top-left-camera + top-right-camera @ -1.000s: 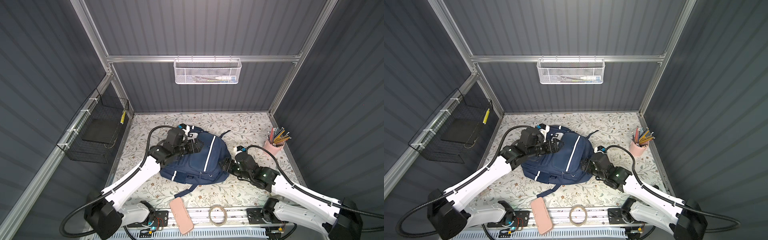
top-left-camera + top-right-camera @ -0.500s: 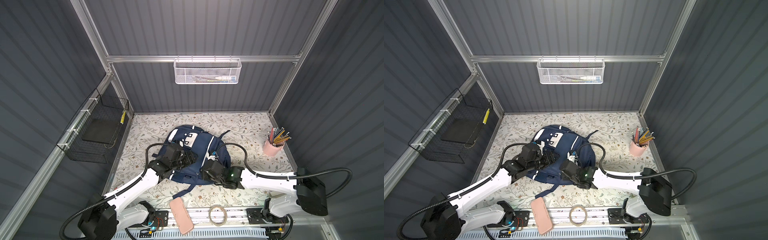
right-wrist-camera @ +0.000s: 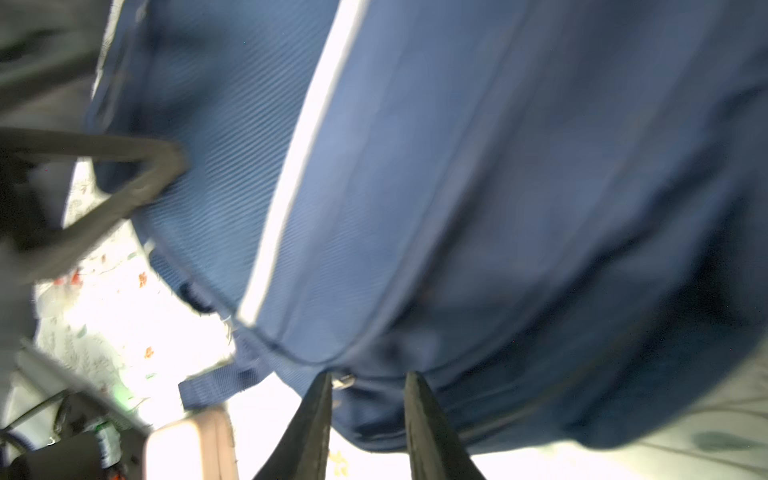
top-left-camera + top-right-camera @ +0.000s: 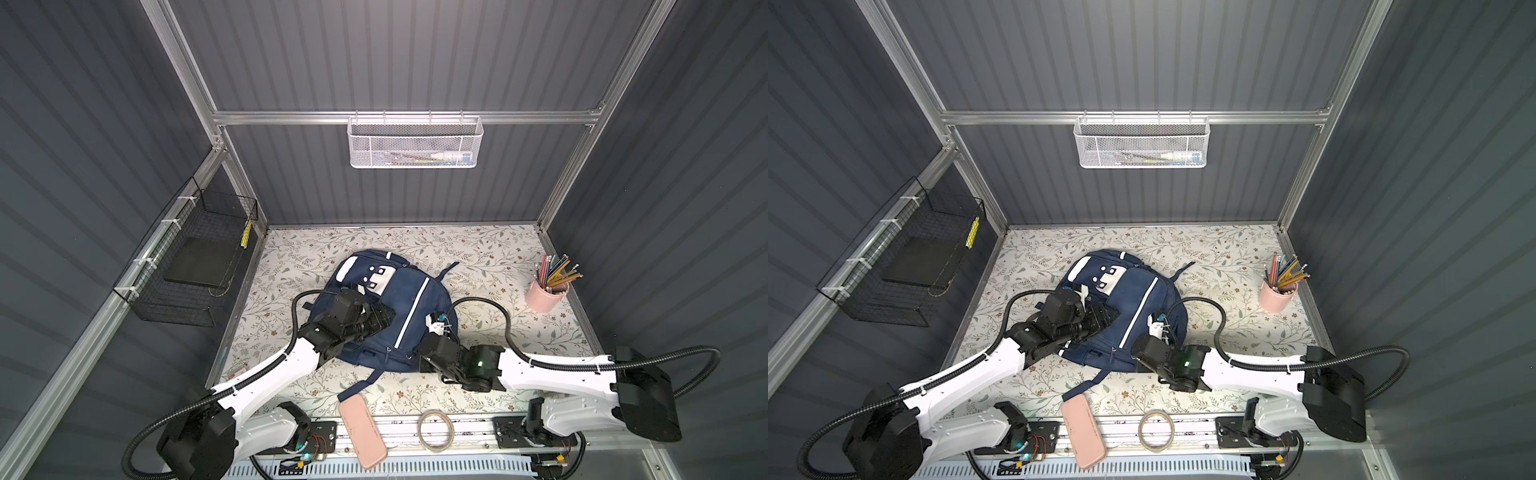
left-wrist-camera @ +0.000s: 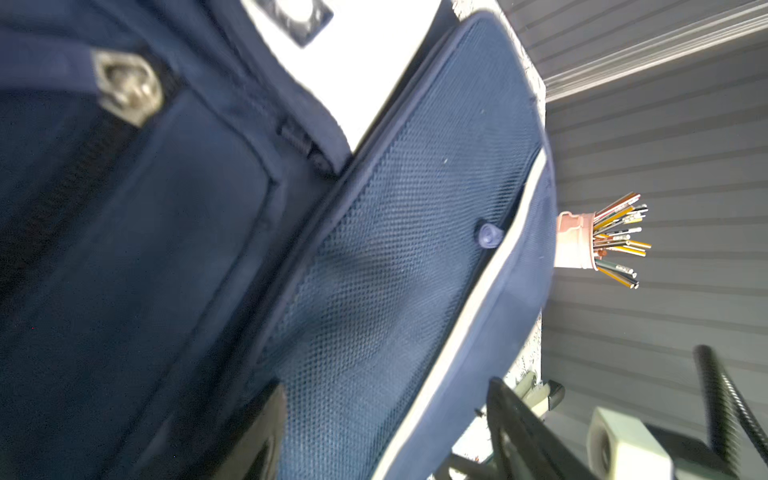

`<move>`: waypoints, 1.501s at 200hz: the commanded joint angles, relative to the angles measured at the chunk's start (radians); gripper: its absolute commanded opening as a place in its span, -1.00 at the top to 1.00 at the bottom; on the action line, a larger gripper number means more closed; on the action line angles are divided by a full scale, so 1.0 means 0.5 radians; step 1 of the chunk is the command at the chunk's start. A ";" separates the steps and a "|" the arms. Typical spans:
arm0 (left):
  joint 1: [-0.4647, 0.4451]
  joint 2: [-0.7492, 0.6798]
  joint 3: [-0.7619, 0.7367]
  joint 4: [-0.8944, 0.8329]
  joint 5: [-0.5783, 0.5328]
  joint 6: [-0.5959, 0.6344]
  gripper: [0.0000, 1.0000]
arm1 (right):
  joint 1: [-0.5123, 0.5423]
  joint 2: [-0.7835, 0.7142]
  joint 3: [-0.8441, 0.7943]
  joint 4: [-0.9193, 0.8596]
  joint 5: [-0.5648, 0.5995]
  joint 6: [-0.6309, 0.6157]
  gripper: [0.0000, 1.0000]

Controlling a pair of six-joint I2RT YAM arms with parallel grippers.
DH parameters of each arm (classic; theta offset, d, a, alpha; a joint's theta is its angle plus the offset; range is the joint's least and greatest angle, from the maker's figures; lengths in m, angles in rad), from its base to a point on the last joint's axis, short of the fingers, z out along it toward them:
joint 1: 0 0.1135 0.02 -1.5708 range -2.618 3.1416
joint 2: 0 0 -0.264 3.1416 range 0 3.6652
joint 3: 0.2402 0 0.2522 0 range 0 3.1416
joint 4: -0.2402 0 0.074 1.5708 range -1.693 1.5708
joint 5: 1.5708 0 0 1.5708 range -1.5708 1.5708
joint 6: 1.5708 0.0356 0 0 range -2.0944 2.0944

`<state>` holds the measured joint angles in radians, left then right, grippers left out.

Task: Pack the student bag

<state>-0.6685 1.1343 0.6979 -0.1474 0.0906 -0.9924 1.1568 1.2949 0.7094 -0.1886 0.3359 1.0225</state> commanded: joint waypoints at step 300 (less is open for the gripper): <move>-0.058 0.081 -0.046 0.160 0.049 -0.041 0.99 | 0.143 0.548 0.360 -0.208 0.202 -0.065 0.12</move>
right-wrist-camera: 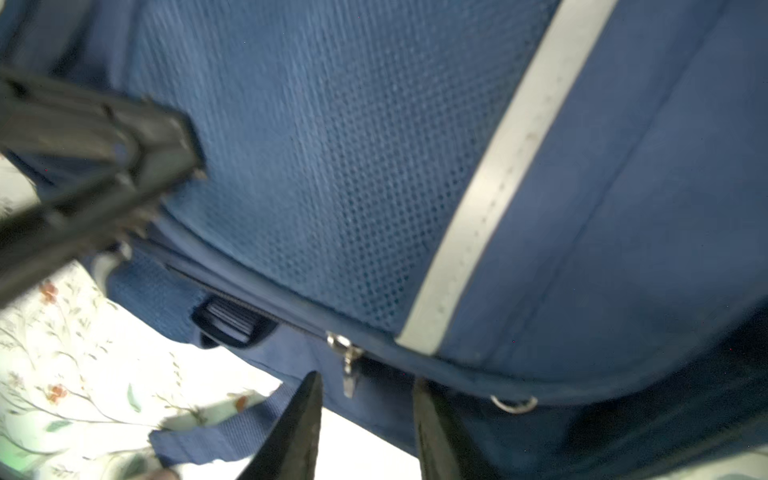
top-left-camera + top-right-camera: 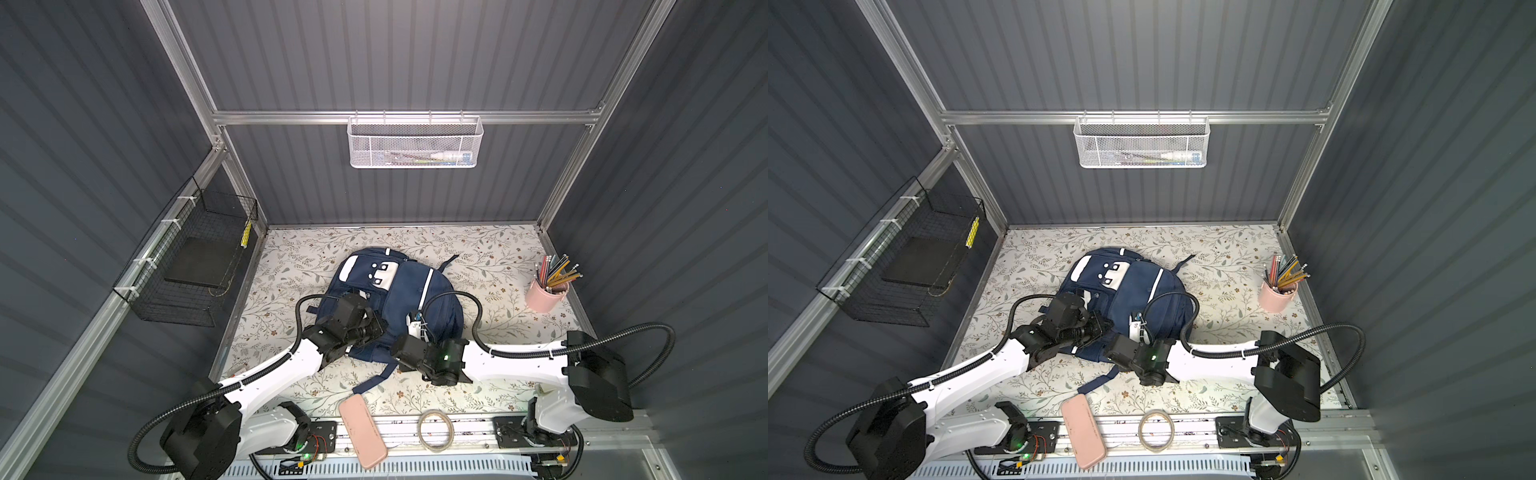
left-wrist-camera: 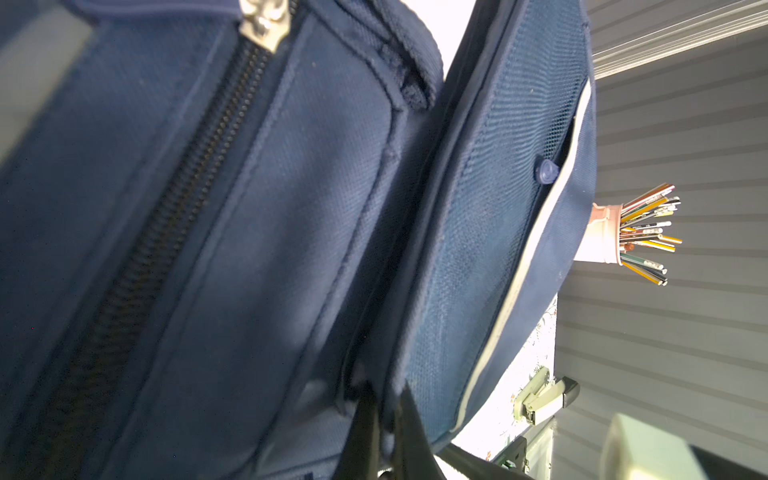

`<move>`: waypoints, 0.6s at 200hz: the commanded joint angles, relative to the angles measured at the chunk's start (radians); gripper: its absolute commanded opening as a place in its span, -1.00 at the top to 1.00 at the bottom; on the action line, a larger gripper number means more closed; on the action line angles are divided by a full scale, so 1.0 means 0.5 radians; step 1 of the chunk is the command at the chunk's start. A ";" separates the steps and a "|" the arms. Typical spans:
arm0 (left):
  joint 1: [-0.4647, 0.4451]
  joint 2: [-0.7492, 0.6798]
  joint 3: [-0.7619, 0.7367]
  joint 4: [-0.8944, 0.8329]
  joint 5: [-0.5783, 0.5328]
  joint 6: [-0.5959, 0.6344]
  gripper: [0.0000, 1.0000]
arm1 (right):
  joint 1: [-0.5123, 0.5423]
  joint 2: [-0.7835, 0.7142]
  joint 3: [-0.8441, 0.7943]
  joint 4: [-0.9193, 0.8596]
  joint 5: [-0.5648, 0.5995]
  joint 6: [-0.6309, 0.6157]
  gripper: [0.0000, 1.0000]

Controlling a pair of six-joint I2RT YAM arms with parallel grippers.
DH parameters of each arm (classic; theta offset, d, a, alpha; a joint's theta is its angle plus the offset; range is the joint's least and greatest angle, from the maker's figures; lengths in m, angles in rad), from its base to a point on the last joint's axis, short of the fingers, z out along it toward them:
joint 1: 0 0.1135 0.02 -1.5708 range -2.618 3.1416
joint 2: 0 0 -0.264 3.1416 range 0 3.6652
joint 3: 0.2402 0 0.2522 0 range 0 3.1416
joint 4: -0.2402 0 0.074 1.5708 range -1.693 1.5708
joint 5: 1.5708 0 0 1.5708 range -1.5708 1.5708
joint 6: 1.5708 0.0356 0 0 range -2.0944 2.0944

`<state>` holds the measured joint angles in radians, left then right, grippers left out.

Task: Pack the student bag

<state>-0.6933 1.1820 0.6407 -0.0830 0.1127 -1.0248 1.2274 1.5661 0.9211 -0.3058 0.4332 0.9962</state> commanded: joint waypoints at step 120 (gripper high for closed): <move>-0.006 -0.087 0.012 -0.020 -0.053 -0.004 1.00 | -0.050 -0.029 -0.029 0.008 0.007 -0.155 1.00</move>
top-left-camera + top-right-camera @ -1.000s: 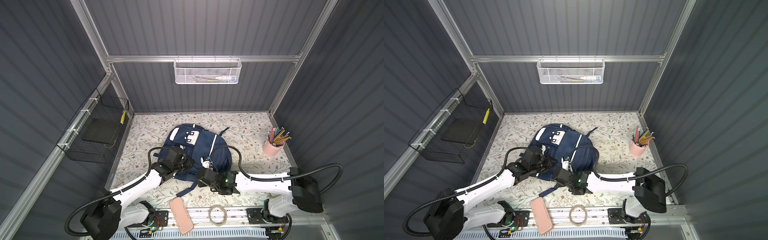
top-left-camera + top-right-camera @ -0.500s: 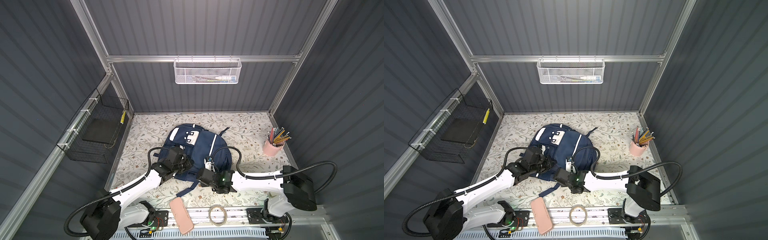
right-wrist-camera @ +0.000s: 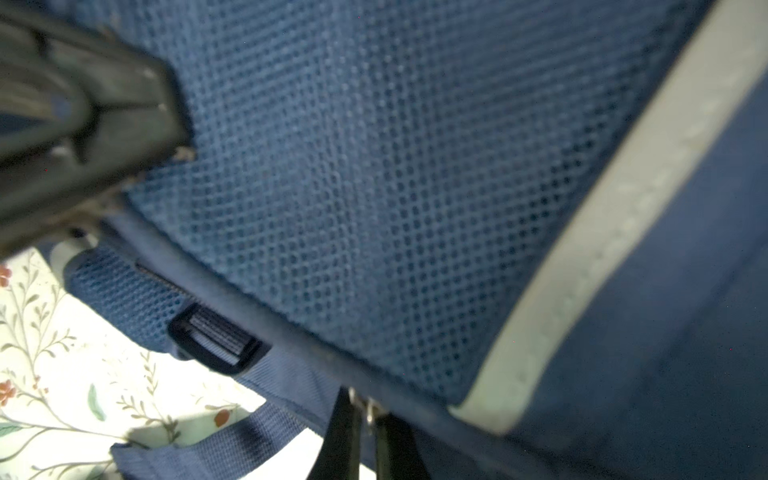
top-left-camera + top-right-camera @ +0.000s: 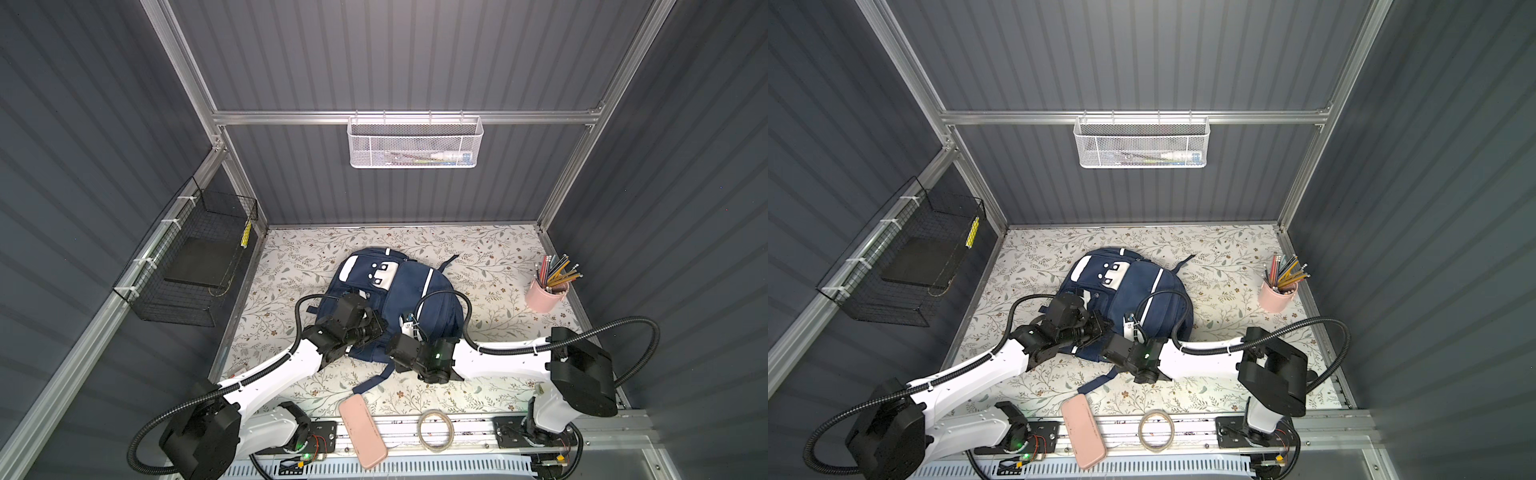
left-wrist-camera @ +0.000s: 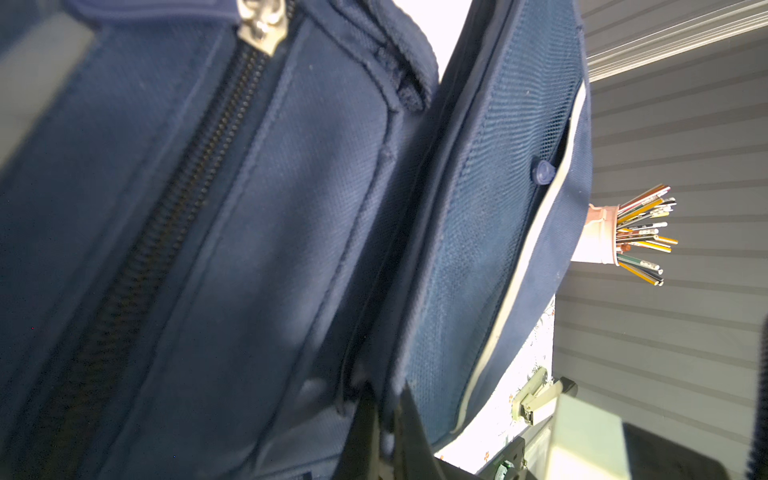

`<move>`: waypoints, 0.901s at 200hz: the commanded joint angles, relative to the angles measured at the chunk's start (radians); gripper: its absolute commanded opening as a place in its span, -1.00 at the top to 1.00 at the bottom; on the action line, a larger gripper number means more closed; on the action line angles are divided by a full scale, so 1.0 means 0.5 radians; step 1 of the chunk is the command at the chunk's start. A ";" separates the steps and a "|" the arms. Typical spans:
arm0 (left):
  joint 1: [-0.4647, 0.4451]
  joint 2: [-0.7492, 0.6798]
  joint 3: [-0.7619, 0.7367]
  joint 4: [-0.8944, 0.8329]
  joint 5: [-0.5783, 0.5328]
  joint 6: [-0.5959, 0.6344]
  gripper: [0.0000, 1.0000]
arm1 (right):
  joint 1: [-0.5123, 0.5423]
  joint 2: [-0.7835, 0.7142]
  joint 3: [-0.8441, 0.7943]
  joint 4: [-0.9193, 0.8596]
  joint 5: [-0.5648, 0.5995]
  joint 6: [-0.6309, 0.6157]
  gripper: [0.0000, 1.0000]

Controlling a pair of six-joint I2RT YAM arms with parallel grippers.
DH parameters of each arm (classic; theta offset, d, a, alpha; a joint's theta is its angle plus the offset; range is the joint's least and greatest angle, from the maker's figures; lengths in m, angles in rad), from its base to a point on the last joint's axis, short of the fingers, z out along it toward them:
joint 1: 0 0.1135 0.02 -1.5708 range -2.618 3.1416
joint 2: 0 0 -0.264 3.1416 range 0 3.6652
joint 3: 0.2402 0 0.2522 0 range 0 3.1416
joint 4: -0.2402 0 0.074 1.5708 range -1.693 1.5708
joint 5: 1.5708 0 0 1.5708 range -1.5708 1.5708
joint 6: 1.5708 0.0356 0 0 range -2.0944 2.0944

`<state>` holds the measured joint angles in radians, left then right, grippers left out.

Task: Pack the student bag

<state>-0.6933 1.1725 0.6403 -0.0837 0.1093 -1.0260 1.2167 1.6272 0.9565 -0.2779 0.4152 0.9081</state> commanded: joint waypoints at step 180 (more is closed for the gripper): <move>0.009 -0.060 -0.179 0.025 -0.177 0.014 0.74 | -0.909 -0.766 -0.373 -0.128 -0.553 -0.979 1.00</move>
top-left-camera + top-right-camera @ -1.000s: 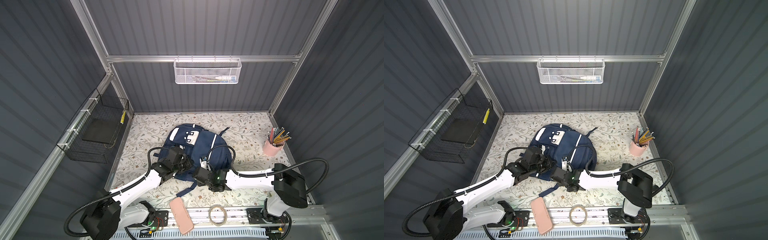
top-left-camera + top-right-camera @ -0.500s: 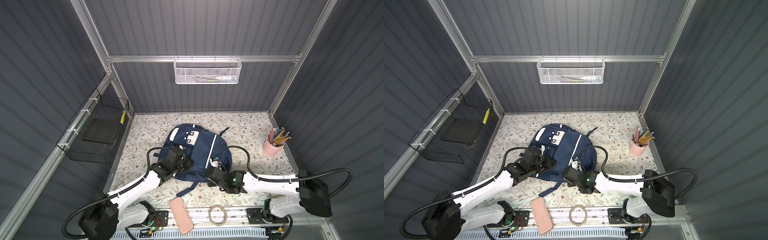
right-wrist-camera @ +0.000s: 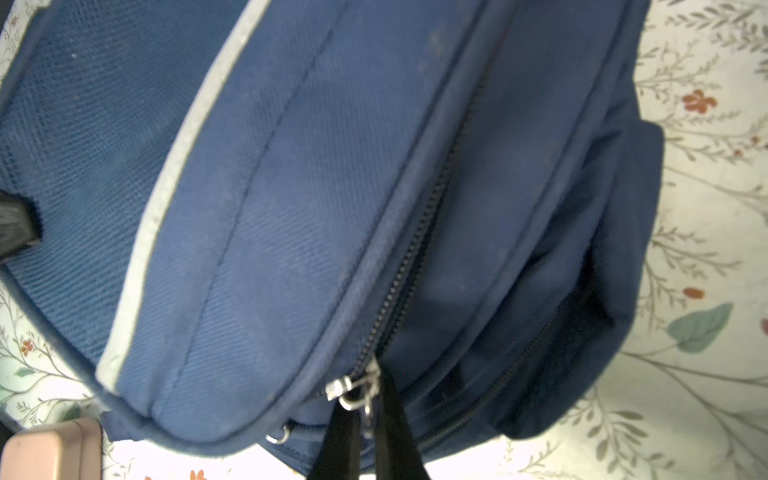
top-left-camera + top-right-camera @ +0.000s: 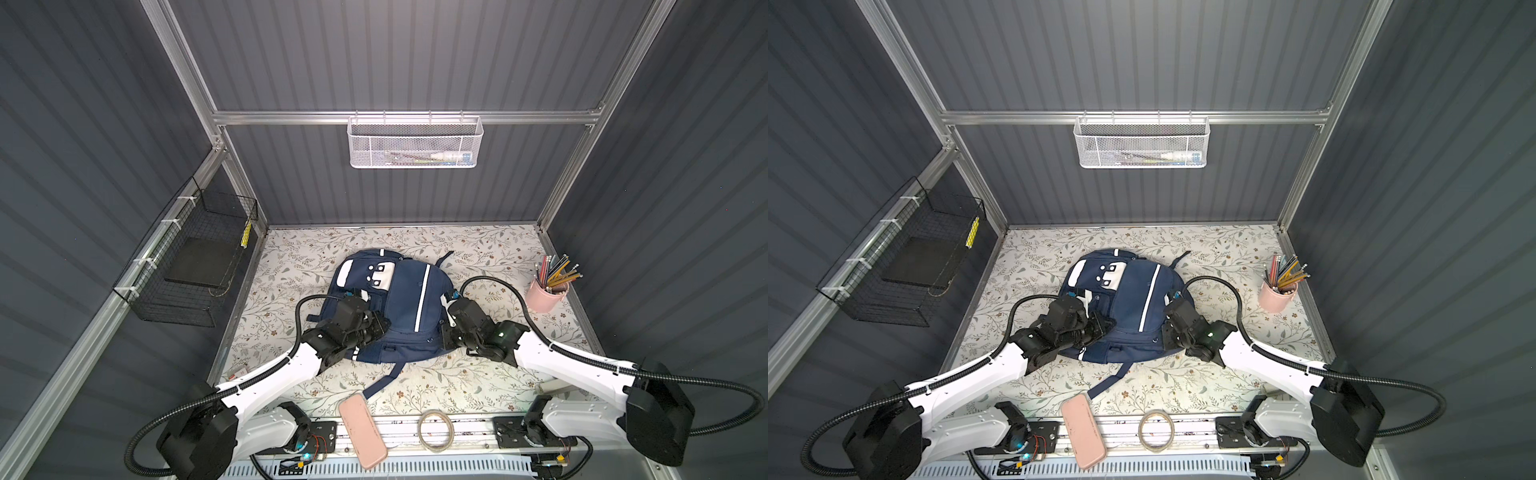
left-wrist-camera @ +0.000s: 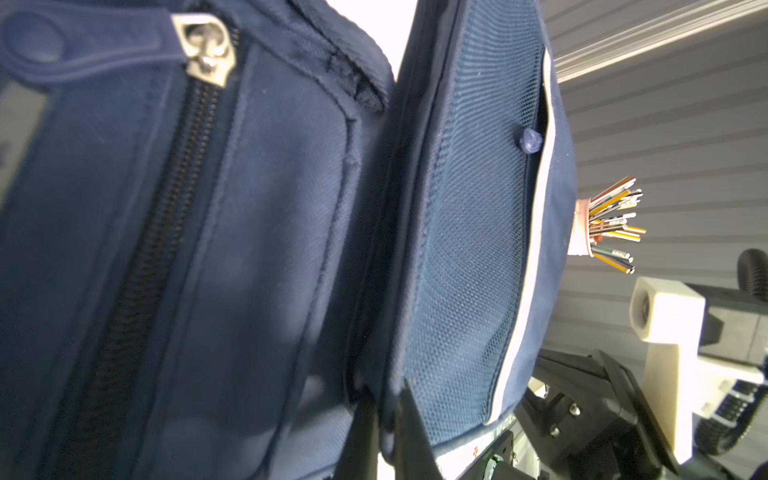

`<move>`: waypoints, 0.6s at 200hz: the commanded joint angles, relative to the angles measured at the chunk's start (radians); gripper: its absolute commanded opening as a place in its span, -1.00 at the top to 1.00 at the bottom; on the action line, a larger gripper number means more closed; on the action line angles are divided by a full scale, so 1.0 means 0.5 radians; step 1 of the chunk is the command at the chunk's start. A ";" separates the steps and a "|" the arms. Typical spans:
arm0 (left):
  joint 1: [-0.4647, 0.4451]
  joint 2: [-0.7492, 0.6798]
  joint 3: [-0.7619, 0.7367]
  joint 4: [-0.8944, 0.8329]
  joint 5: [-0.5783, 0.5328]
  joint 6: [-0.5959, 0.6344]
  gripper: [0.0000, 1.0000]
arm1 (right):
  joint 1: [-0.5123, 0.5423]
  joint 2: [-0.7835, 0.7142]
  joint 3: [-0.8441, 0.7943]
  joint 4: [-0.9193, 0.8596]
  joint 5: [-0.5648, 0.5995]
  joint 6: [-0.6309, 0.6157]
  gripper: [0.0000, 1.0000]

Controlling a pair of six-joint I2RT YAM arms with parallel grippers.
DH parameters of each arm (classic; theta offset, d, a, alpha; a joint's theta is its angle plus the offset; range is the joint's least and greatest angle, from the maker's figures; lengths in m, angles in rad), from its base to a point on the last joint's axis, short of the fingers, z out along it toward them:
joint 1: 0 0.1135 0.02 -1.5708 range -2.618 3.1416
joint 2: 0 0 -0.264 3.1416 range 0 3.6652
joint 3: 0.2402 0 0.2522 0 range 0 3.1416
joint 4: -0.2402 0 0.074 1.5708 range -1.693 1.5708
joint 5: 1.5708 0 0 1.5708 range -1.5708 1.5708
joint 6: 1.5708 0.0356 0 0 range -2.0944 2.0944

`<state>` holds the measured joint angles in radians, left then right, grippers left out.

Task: Pack the student bag

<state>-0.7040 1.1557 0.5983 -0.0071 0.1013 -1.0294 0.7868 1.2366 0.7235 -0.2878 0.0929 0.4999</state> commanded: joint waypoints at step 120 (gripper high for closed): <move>0.704 0.408 0.336 -0.060 0.232 0.390 0.36 | 0.675 0.655 0.506 0.138 0.052 0.310 1.00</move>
<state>-0.4053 1.3453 0.7200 -0.0315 0.2218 -0.8646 1.0939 1.4563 0.8860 -0.2802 0.1555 0.5743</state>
